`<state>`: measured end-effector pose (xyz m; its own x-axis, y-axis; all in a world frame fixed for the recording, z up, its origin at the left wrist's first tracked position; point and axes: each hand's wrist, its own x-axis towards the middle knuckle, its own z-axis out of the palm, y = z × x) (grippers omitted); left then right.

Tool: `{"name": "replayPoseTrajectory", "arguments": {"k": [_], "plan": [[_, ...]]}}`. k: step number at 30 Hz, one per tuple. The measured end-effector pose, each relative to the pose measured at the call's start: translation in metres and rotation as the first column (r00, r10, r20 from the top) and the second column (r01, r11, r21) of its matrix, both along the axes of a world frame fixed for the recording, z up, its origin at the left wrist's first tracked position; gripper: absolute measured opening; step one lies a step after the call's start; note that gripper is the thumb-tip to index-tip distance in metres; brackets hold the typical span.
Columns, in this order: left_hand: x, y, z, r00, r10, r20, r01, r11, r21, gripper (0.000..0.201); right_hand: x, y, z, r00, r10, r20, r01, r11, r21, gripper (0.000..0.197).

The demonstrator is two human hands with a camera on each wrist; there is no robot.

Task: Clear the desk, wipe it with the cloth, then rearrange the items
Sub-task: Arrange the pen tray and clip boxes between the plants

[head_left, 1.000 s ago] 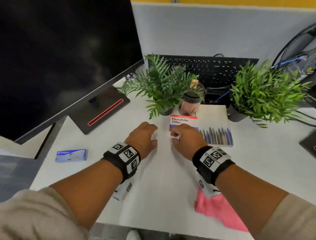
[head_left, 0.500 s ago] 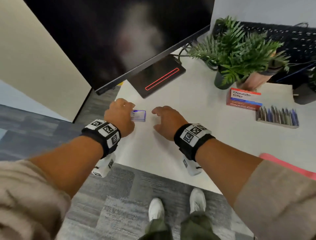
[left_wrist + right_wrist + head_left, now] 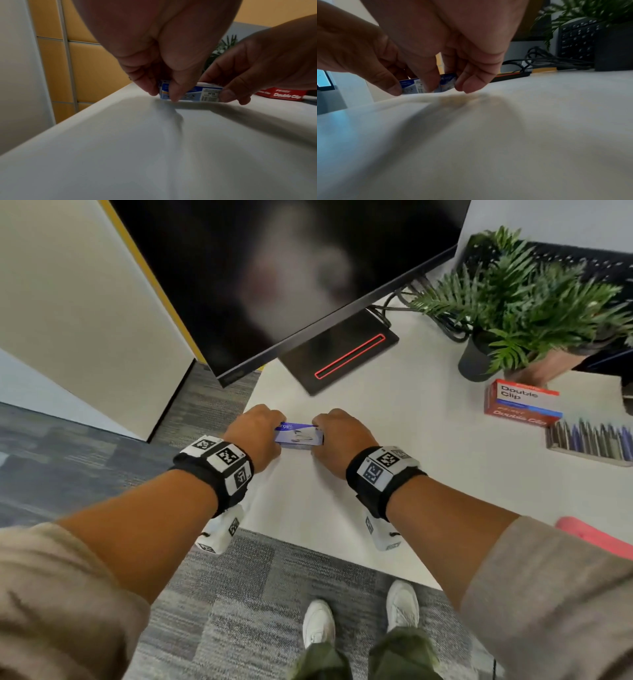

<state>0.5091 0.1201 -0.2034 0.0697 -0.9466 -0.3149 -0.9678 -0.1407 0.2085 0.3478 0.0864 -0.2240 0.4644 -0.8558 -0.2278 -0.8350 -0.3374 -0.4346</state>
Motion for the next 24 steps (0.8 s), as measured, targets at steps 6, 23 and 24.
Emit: {"name": "replayPoseTrajectory", "arguments": {"k": [6,23,24], "plan": [[-0.044,-0.001,0.017,0.986,-0.090,-0.139,0.078,0.993,-0.088,0.037,-0.065,0.007,0.021,0.998,-0.057,0.014,0.057,0.998,-0.013,0.021],[-0.293,-0.081,0.000,0.930,-0.281,-0.236,0.271,0.960,-0.077,0.037,-0.318,-0.032,0.035,0.960,-0.278,-0.012,0.277,0.960,-0.044,0.022],[-0.300,-0.085,-0.003,0.932,-0.272,-0.241,0.261,0.962,-0.076,0.037,-0.325,-0.037,0.032,0.960,-0.279,0.006,0.279,0.959,-0.047,0.022]]}}
